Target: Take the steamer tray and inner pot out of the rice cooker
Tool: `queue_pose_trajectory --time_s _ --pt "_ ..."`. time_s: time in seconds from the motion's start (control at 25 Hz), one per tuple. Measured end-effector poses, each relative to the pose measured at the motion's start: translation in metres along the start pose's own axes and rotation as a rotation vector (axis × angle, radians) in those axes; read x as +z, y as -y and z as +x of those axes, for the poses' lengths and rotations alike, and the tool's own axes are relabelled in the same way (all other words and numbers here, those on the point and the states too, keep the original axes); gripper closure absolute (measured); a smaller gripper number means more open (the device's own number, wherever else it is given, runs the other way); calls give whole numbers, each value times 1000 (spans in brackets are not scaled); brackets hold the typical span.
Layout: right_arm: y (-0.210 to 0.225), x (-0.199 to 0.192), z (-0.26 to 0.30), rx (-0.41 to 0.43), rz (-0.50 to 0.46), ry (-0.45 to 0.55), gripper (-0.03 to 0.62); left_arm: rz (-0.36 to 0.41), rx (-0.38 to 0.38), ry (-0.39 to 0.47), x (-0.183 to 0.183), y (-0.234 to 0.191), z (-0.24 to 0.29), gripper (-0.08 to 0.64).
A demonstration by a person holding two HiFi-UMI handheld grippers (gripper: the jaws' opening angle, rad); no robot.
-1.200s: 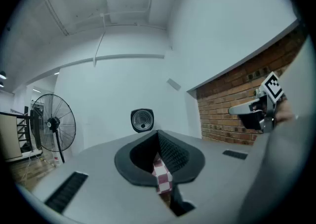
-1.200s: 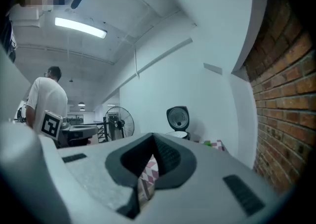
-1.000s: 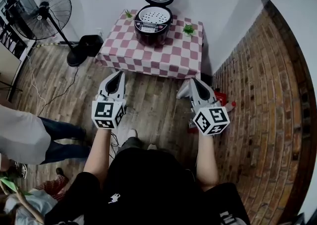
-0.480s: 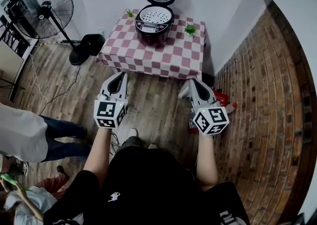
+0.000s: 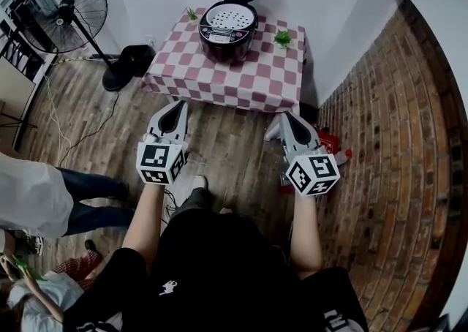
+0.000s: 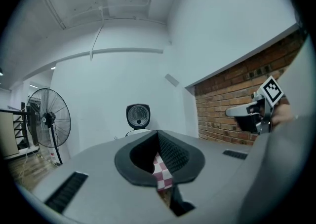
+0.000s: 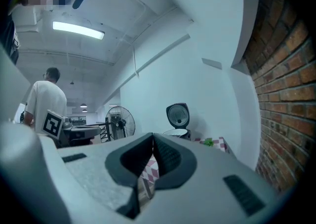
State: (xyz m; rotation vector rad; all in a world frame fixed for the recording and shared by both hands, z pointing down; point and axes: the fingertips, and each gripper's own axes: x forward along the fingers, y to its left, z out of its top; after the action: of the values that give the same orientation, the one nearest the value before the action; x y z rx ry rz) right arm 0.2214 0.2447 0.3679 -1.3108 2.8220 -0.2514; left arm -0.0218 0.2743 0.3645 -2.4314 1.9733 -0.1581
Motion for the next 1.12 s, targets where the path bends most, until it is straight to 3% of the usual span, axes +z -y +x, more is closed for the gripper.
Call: queue_pose_trajectory --time_s 0.4,1.12 --pt "3 -4 33 5 -2 -25 589 -10 -24 -29 -12 -18 30 557" --pt "20 6 161 -21 -31 -65 589 -32 -109 -54 -25 -95 146 558"
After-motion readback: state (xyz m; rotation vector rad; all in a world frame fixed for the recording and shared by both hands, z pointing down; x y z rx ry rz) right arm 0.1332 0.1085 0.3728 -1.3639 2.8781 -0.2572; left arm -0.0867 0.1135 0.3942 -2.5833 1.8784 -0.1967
